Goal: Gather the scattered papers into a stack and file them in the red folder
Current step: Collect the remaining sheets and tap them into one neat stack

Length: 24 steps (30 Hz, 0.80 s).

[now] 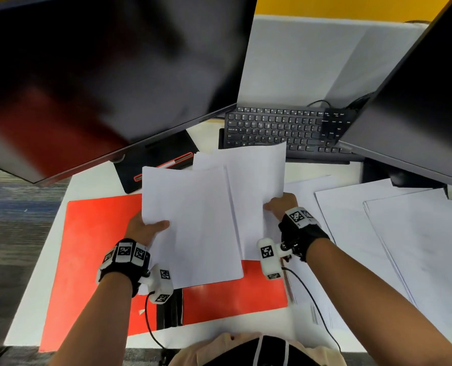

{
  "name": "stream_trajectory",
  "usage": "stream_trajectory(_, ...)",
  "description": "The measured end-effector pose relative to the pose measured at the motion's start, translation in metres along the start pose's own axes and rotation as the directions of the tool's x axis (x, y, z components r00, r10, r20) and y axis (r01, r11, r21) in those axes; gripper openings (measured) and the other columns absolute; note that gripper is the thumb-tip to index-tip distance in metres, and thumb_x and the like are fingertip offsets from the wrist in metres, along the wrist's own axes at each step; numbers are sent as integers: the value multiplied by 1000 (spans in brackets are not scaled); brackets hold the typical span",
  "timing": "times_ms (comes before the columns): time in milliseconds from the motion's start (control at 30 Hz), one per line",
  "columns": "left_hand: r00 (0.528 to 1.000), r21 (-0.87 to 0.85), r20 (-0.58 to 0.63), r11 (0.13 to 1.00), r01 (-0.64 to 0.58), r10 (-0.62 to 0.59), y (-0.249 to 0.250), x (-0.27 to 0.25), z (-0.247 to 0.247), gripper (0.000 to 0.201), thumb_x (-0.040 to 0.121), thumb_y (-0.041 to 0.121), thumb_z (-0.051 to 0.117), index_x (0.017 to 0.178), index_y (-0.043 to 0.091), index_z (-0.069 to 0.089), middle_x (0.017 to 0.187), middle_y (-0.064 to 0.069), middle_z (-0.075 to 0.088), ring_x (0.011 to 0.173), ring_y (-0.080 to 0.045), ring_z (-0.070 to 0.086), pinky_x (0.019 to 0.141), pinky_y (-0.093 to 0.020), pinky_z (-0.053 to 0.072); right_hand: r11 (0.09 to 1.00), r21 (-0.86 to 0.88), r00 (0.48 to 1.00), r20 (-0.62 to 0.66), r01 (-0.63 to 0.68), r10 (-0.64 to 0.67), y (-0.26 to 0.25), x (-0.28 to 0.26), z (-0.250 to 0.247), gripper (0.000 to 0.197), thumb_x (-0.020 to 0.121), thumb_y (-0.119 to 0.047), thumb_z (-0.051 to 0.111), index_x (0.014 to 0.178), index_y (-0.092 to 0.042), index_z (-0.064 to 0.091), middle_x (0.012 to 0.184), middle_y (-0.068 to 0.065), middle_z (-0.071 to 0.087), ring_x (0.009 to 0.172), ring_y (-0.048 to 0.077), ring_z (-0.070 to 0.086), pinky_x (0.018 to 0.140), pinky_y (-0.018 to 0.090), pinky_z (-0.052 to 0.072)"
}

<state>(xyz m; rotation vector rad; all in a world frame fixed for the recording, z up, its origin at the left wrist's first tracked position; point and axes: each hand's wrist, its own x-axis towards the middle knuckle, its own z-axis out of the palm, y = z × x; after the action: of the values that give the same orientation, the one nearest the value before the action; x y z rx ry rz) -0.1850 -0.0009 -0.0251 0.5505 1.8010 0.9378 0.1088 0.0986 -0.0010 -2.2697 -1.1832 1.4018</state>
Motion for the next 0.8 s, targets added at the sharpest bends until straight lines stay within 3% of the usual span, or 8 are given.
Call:
stream_trajectory(67, 1000, 32, 22, 999, -5, 4, 4, -3, 5, 50, 77, -6, 69, 125, 1, 57, 116, -15, 63, 102, -31, 60, 83, -39, 44, 994, -12, 989, -104, 105, -106, 1, -4, -12, 11, 87, 0, 52, 90, 2, 62, 91, 13, 62, 86, 24, 53, 74, 26, 41)
stream_trajectory(200, 997, 122, 70, 992, -40, 32, 6, -9, 22, 50, 76, -7, 69, 124, 1, 57, 116, -17, 63, 97, -26, 58, 83, -36, 42, 928, -230, 876, -323, 294, -358, -10, -21, -51, 31, 84, 4, 44, 107, -8, 62, 103, 18, 67, 87, 31, 60, 70, 25, 37)
stream_trajectory(367, 999, 182, 45, 983, 2, -11, 0, -9, 51, 73, 69, 6, 80, 134, 2, 47, 126, -15, 60, 115, -32, 57, 93, -42, 46, 669, -417, 506, -442, 616, -741, -30, -42, -106, 30, 78, 6, 48, 101, -8, 63, 94, 14, 65, 87, 31, 60, 69, 27, 38)
stream_trajectory(433, 999, 138, 40, 990, -3, -3, -4, -12, 62, 84, 68, 16, 83, 140, 9, 39, 132, -12, 56, 122, -33, 54, 101, -46, 44, 592, -302, 432, -457, 748, -778, -37, -49, -123, 29, 77, 6, 46, 98, -7, 62, 85, 5, 62, 77, 18, 56, 69, 21, 40)
stream_trajectory(533, 999, 113, 41, 994, 9, -13, -1, -22, 75, 86, 81, 42, 69, 149, 20, 21, 150, -3, 38, 138, -27, 38, 111, -42, 33, 556, 14, 491, -490, 831, -720, -43, -59, -135, 30, 77, 4, 46, 88, -22, 58, 76, -11, 53, 69, 2, 48, 66, 14, 40)
stream_trajectory(633, 995, 68, 94, 997, 29, -35, 3, -18, 78, 78, 86, 61, 48, 149, 23, 24, 155, 0, 29, 142, -23, 30, 116, -42, 24, 593, 311, 661, -482, 743, -575, -35, -54, -125, 31, 77, 7, 49, 93, -18, 59, 86, -1, 60, 78, 11, 57, 69, 19, 49)
stream_trajectory(733, 965, -162, 169, 960, 227, -200, -11, 4, 71, 96, 56, 85, 53, 134, 29, 51, 139, -4, 54, 128, -25, 50, 111, -47, 34, 733, 402, 825, -396, 550, -402, -8, -34, -92, 40, 77, 8, 50, 114, -8, 57, 103, 9, 63, 90, 21, 60, 76, 30, 50)
stream_trajectory(800, 929, -217, 260, 921, 323, -265, -12, 4, 69, 99, 47, 90, 53, 122, 26, 64, 124, -8, 66, 115, -30, 61, 106, -50, 41, 837, 380, 910, -288, 395, -298, 15, -25, -63, 39, 81, 7, 49, 118, -6, 55, 105, 11, 62, 96, 26, 61, 81, 34, 50)
